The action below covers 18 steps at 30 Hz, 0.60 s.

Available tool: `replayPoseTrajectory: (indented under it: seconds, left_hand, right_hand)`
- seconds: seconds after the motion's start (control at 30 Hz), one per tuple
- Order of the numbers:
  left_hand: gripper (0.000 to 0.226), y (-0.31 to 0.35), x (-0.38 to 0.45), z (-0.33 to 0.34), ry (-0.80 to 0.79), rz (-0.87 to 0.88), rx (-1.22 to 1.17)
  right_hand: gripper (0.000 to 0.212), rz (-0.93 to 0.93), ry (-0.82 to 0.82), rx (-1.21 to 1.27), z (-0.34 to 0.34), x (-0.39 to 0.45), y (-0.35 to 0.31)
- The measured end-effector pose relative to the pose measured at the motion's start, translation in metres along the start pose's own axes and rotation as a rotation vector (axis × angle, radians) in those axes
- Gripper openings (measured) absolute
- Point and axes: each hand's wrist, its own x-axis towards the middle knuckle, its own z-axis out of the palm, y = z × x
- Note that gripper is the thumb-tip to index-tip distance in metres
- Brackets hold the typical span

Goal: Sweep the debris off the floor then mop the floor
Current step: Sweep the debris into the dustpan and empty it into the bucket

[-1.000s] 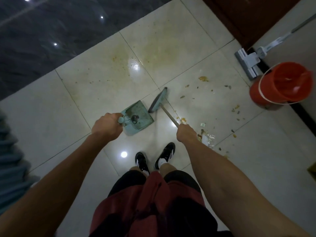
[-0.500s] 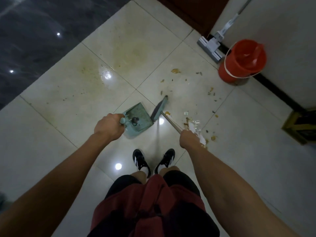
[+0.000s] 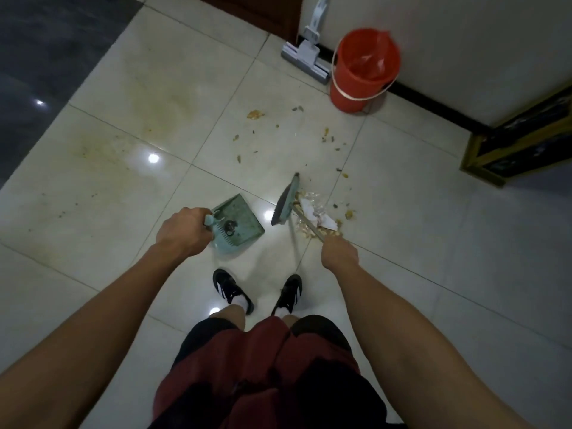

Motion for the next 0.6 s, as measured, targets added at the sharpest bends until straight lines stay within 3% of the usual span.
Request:
replayPoseTrajectory:
  seconds: [0.33, 0.6]
  left_hand:
    - [0.012, 0.078, -0.009, 0.003, 0.010, 0.092, 0.039]
    - [0.014, 0.071, 0.001, -0.015, 0.066, 0.077, 0.034]
  right_hand:
    - [0.026, 0.003, 0.081, 0.137, -0.002, -0.003, 0.067]
    - [0.028, -0.087, 0.112, 0.158, -0.021, 0.009, 0.048]
